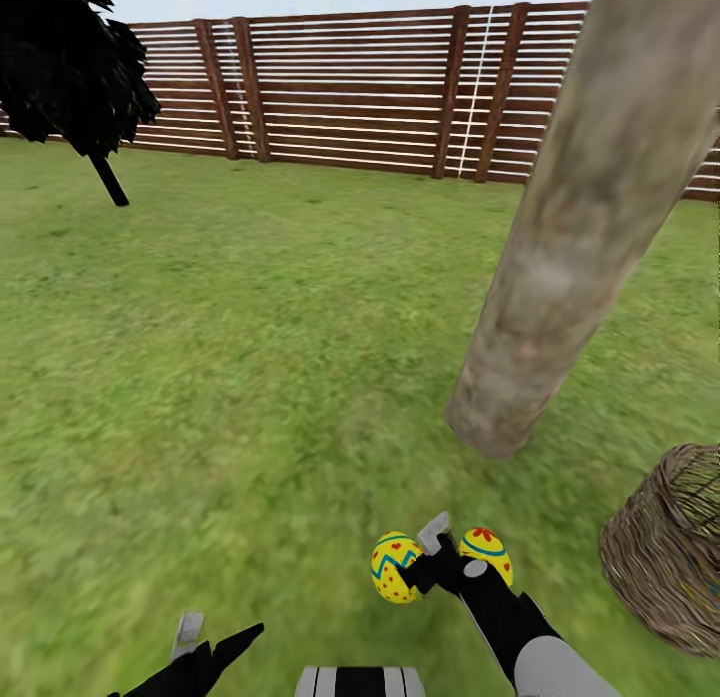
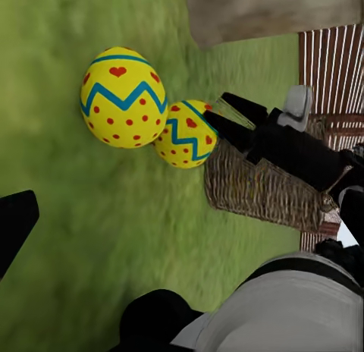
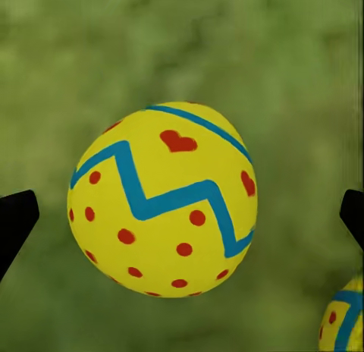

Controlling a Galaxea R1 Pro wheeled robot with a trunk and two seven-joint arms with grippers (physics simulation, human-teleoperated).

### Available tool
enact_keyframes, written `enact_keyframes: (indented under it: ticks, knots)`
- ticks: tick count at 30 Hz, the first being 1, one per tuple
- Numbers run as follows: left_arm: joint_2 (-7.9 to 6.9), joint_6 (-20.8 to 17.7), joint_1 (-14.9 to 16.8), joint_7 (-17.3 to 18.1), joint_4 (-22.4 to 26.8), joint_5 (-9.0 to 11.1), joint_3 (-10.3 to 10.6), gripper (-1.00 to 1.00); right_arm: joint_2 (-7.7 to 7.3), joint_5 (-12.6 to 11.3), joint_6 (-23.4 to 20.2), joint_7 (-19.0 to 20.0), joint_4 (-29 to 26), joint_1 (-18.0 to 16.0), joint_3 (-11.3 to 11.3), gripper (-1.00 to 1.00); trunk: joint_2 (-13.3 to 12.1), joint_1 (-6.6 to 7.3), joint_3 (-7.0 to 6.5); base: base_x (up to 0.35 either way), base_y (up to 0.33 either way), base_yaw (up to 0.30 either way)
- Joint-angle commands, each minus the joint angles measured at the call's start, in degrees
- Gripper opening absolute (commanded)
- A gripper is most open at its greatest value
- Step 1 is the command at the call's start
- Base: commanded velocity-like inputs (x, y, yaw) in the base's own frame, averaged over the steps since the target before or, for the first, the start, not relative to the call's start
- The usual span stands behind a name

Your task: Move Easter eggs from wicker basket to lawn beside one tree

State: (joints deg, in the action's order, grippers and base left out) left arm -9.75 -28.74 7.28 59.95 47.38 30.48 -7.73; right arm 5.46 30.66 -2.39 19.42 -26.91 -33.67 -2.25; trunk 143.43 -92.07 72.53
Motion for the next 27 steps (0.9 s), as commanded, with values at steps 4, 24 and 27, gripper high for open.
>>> enact_keyframes:
  ticks: [4, 24, 27]
  knots:
    - [-0.01, -0.5, 0.0, 0.1, 0.0, 0.3, 0.0, 1.0, -0.05, -0.1, -8.0, 2.3, -6.7, 0.0, -0.9, 1.0, 0.0, 0.11, -0.85, 0.0, 0.0, 0.0]
    - [-0.01, -0.5, 0.0, 0.0, 0.0, 0.3, 0.0, 1.0, -4.14, 0.3, -27.9, 25.9, -18.8, 0.0, -1.6, 1.0, -3.8, 2.37, -4.9, 0.0, 0.0, 0.0]
    - [-0.01, -0.5, 0.0, 0.0, 0.0, 0.3, 0.0, 1.0, -4.95, 0.4, -29.2, 28.1, -19.3, 0.0, -1.6, 1.0, -5.0, 3.03, -5.44, 0.0, 0.0, 0.0]
